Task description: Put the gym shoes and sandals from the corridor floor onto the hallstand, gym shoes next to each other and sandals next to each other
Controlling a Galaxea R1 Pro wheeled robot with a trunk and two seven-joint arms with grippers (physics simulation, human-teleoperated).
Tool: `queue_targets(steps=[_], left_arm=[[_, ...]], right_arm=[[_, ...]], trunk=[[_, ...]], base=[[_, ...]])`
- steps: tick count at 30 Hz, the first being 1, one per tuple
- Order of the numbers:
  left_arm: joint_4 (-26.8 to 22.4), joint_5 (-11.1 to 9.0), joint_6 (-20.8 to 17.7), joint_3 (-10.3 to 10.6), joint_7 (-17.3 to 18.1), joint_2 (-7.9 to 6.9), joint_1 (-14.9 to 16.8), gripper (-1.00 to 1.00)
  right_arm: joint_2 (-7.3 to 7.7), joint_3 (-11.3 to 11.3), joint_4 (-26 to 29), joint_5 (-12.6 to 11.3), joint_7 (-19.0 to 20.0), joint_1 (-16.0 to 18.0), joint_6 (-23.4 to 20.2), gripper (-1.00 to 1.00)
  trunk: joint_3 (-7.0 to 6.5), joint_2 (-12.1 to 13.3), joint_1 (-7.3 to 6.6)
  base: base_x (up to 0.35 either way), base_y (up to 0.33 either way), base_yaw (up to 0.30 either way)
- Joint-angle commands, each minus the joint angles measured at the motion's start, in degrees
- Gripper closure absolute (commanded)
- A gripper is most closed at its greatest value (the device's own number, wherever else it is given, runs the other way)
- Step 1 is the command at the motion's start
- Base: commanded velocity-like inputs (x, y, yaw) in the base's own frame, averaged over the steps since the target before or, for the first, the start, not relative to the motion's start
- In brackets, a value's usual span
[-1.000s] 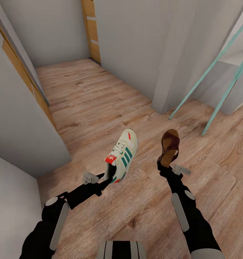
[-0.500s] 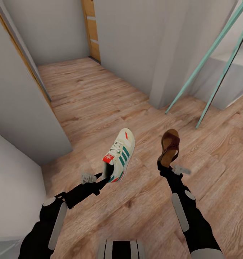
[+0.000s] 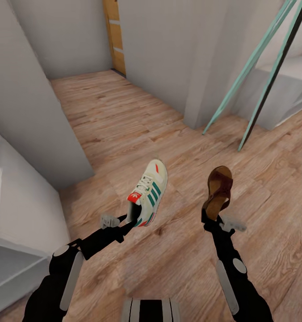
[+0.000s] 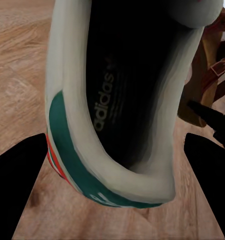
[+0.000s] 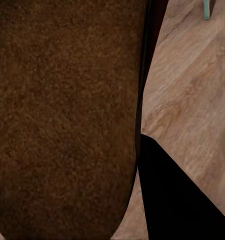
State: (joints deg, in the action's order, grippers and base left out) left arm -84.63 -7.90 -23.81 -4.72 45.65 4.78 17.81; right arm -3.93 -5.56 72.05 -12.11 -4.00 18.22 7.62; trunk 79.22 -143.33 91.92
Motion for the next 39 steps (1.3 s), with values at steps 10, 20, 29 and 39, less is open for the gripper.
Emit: queue_targets(steps=[10, 20, 29, 39], left_arm=[[0.0, -0.4, -0.5, -0.1, 0.2, 0.05, 0.0, 1.0], [0.0, -0.4, -0.5, -0.1, 0.2, 0.05, 0.0, 1.0], [0.0, -0.4, -0.5, -0.1, 0.2, 0.05, 0.0, 1.0], [0.0, -0.4, -0.5, -0.2, 0.2, 0.05, 0.0, 1.0]], right_arm=[[-0.02, 0.1, 0.1, -0.5, -0.1, -5.1, 6.0, 1.0], [-0.02, 0.1, -0.1, -0.5, -0.2, -8.0, 6.2, 1.0], [-0.02, 0.1, -0.2, -0.5, -0.3, -8.1, 6.1, 1.0], [-0.02, 0.1, -0.2, -0.5, -0.3, -8.0, 6.1, 1.0]], trunk=[[0.03, 0.0, -0.05], [0.03, 0.0, -0.05], [0.03, 0.0, -0.05], [0.36, 0.0, -0.05]], base=[[-0.339, 0.0, 0.0], [-0.338, 0.0, 0.0], [-0.338, 0.0, 0.0], [-0.338, 0.0, 0.104]])
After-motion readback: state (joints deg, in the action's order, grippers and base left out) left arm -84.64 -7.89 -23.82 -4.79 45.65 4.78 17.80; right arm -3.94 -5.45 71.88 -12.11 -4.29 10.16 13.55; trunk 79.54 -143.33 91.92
